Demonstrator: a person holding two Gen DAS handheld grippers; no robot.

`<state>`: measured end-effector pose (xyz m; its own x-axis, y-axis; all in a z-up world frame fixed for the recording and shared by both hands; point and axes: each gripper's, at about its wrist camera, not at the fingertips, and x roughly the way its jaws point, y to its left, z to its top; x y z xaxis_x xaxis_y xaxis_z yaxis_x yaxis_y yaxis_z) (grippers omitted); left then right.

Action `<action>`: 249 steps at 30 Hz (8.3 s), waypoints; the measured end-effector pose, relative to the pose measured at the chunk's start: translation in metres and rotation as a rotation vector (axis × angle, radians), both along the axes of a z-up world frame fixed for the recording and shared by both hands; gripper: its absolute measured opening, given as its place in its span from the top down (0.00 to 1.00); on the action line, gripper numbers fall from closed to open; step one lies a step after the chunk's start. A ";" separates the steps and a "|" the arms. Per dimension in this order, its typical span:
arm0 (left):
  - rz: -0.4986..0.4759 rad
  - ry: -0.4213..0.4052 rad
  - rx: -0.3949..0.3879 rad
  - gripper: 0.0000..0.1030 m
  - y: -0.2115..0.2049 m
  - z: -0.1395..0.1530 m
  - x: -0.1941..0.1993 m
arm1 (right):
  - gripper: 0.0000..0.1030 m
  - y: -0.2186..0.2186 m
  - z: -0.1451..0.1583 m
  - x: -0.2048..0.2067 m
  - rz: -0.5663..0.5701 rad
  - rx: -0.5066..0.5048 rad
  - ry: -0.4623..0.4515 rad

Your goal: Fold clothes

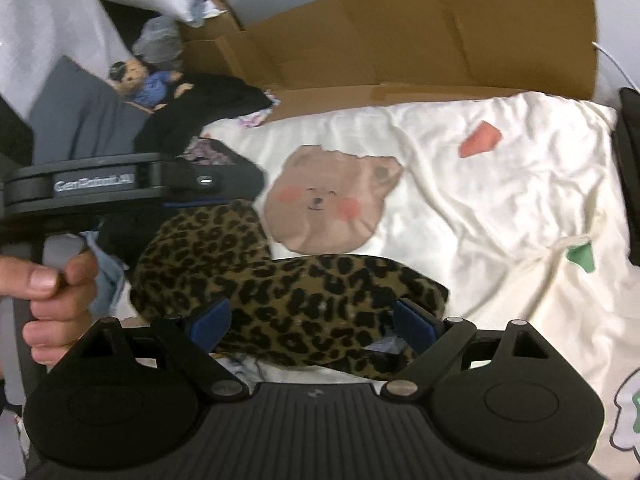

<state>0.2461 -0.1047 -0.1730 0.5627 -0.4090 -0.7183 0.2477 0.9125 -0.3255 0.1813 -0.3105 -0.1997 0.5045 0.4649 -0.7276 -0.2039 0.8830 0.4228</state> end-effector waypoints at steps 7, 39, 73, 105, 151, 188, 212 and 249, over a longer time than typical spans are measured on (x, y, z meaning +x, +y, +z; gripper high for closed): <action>0.167 0.011 0.032 0.22 0.040 -0.021 0.020 | 0.11 -0.002 -0.015 -0.005 -0.023 -0.074 0.000; 0.411 -0.033 0.157 0.10 0.149 -0.077 0.034 | 0.09 0.117 -0.038 0.037 0.540 -0.333 -0.133; 0.117 0.017 -0.197 0.42 0.121 -0.088 0.030 | 0.93 0.131 -0.050 0.049 0.530 -0.430 -0.042; 0.012 0.029 -0.071 0.29 0.043 -0.074 0.049 | 0.40 -0.013 -0.038 0.040 0.257 -0.373 0.020; 0.144 0.066 -0.042 0.21 0.125 -0.101 0.072 | 1.00 0.039 -0.042 0.105 0.306 -0.592 -0.019; -0.126 0.167 -0.170 0.31 0.027 -0.144 0.065 | 0.60 -0.095 0.018 0.085 0.075 -0.656 -0.026; -0.175 0.173 -0.237 0.59 0.039 -0.141 0.065 | 0.53 -0.029 -0.056 0.167 0.133 -0.501 0.125; 0.185 0.256 -0.213 0.21 0.056 -0.059 -0.017 | 0.99 0.041 0.015 0.026 0.537 -0.156 0.102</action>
